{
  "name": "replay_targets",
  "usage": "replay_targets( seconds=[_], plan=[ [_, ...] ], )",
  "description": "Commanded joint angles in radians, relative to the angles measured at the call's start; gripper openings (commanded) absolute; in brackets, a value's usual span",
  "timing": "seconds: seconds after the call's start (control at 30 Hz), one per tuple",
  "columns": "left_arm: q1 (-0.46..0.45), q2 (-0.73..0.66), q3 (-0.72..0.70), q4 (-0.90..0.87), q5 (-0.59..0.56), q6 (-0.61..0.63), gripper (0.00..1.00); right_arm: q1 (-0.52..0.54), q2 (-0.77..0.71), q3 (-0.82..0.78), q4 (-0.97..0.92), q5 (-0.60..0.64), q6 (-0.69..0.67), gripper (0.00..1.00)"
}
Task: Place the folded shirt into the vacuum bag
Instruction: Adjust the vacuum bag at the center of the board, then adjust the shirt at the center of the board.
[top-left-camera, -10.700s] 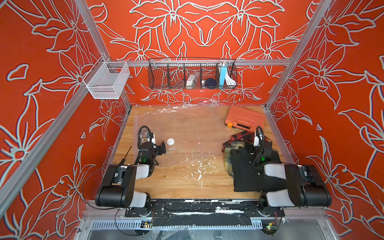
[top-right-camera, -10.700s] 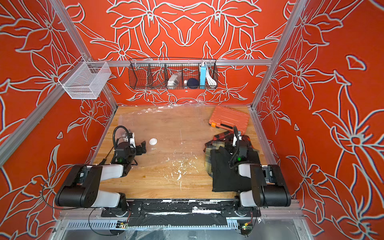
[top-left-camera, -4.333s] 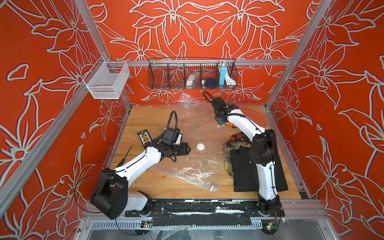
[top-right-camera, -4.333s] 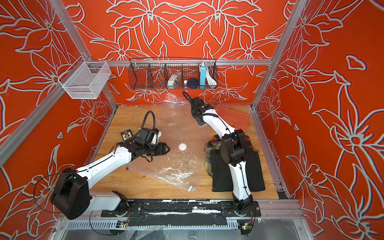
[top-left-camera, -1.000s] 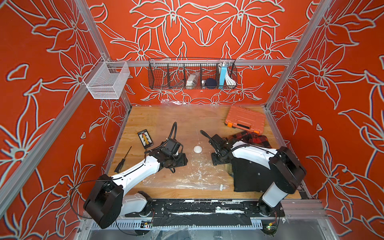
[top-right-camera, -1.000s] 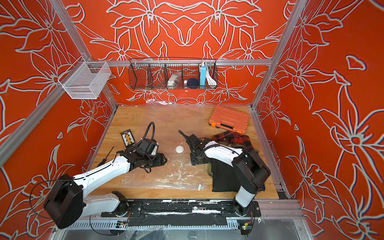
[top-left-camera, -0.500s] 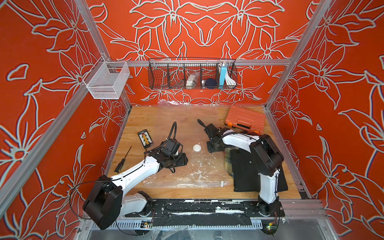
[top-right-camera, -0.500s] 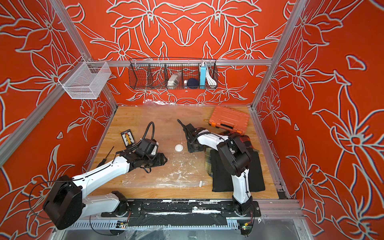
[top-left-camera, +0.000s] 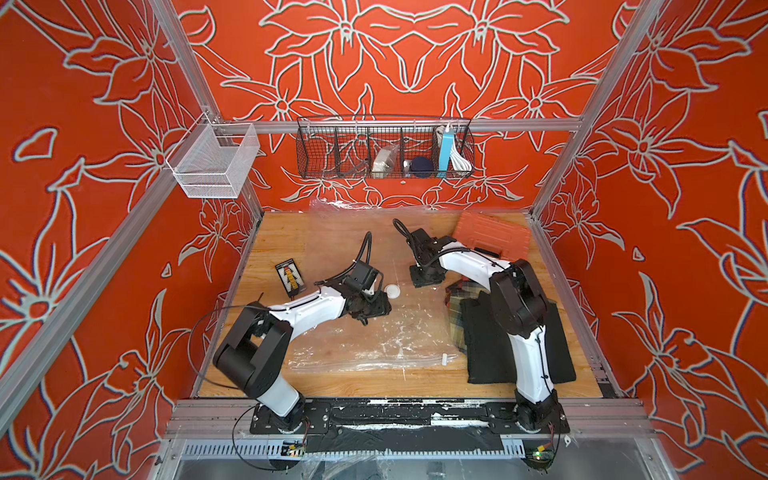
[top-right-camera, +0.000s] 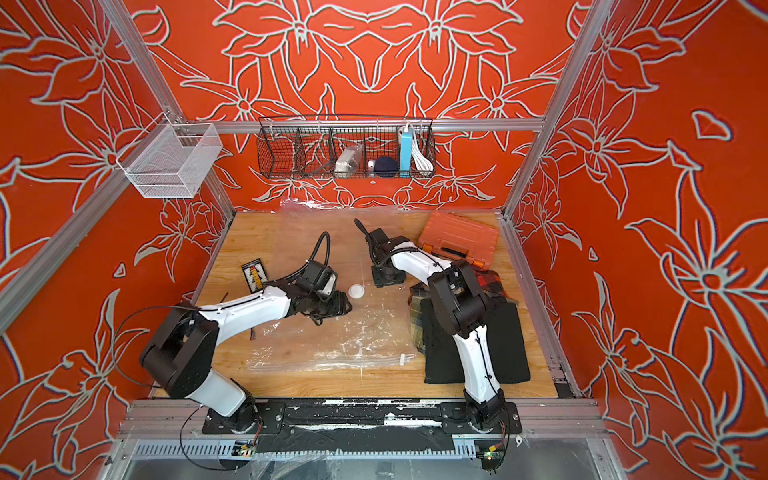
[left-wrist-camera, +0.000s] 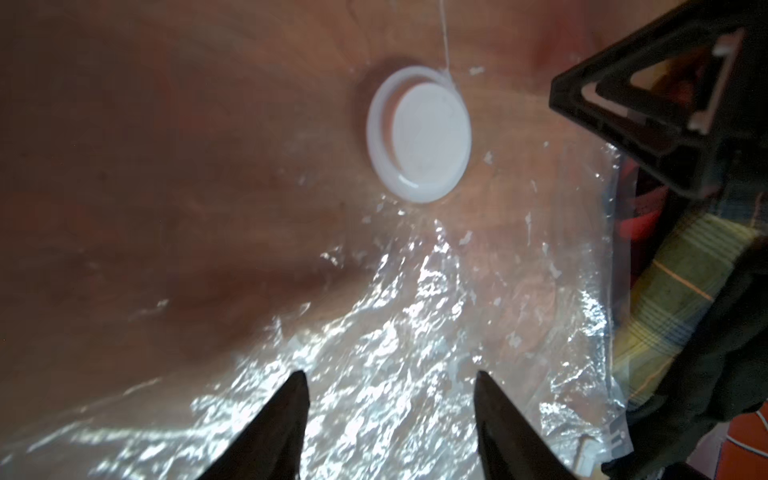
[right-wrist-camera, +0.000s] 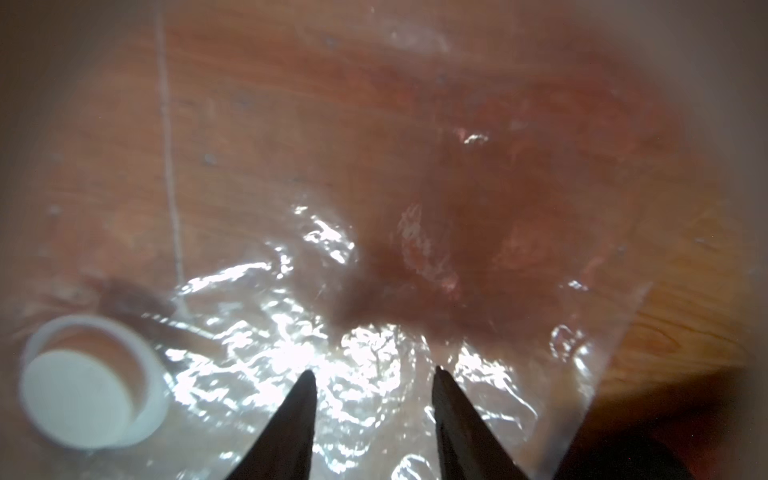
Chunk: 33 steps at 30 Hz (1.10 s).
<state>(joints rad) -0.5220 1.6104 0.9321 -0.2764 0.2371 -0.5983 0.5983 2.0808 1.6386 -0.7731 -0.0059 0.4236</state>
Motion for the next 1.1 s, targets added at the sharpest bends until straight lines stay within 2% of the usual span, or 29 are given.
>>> replay_targets(
  seconds=[0.0,0.2,0.37,0.53,0.7,0.97,1.07],
  plan=[
    [-0.007,0.056,0.051,0.05,0.053,0.009,0.62,0.0,-0.193,-0.048,-0.05,-0.026,0.002,0.51],
    [-0.007,0.196,0.153,0.076,0.061,0.02,0.62,-0.001,-0.481,-0.256,-0.153,0.059,0.086,0.61],
    [0.0,0.309,0.269,0.044,0.047,0.046,0.62,0.0,-0.707,-0.442,-0.358,0.236,0.207,0.74],
    [0.02,0.343,0.303,0.023,0.035,0.048,0.62,0.024,-0.848,-0.591,-0.423,0.223,0.338,0.82],
    [0.007,0.259,0.256,0.029,0.068,0.014,0.62,0.037,-0.829,-0.653,-0.351,0.219,0.327,0.84],
    [-0.014,0.062,0.116,0.019,0.046,-0.017,0.62,0.036,-0.678,-0.637,-0.205,0.196,0.291,0.9],
    [-0.016,0.01,0.069,0.019,0.038,-0.022,0.63,0.019,-0.627,-0.646,-0.184,0.219,0.27,0.88]
  ],
)
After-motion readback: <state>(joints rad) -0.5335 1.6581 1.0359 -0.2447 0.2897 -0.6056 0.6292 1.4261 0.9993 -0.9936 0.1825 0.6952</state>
